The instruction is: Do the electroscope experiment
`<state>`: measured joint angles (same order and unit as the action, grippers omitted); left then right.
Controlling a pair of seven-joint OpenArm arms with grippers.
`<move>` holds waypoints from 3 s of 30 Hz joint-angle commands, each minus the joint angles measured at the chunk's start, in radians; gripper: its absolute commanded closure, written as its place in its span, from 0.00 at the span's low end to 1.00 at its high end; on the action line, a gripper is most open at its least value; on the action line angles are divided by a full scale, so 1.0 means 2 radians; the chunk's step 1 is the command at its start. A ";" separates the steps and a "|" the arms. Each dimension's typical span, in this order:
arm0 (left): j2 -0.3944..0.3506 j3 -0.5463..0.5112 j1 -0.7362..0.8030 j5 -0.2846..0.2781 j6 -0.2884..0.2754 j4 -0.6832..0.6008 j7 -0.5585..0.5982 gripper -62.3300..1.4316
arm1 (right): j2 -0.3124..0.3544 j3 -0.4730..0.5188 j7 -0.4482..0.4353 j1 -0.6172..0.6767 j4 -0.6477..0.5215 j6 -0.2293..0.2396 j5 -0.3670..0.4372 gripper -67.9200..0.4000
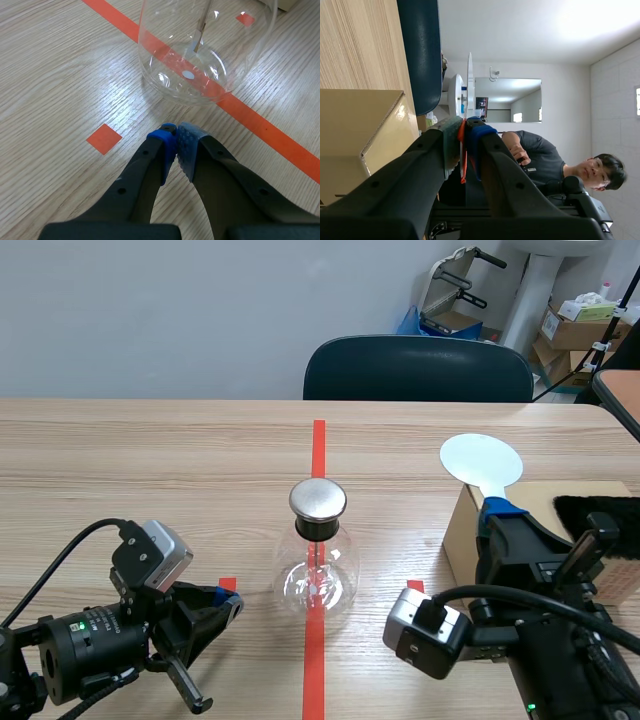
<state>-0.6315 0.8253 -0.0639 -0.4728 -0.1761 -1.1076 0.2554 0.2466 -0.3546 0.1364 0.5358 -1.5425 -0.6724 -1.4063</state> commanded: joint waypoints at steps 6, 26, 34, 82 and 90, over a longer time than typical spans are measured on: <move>0.002 -0.001 0.002 -0.003 -0.001 -0.009 0.005 0.91 | 0.005 0.004 0.003 -0.001 -0.004 -0.005 0.000 0.98; 0.003 -0.001 0.002 -0.003 -0.001 -0.009 -0.010 0.91 | -0.038 0.231 -0.314 0.081 0.007 -0.055 0.197 0.98; 0.003 -0.001 0.001 -0.003 -0.001 -0.009 -0.010 0.91 | -0.038 0.291 -0.424 0.040 0.089 -0.055 0.265 0.98; -0.179 -0.005 0.162 0.001 -0.013 -0.288 0.130 0.91 | -0.012 0.336 -0.446 -0.034 0.206 -0.045 0.163 0.98; -0.167 -0.037 0.212 -0.003 0.055 -0.300 0.155 0.91 | 0.000 0.326 -0.408 -0.032 0.206 -0.045 0.162 0.98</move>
<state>-0.9859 0.7544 0.3576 -0.4767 -0.0692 -1.6890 0.5510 0.2317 0.3092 -0.6575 0.4774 -1.1244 -0.7258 -1.0885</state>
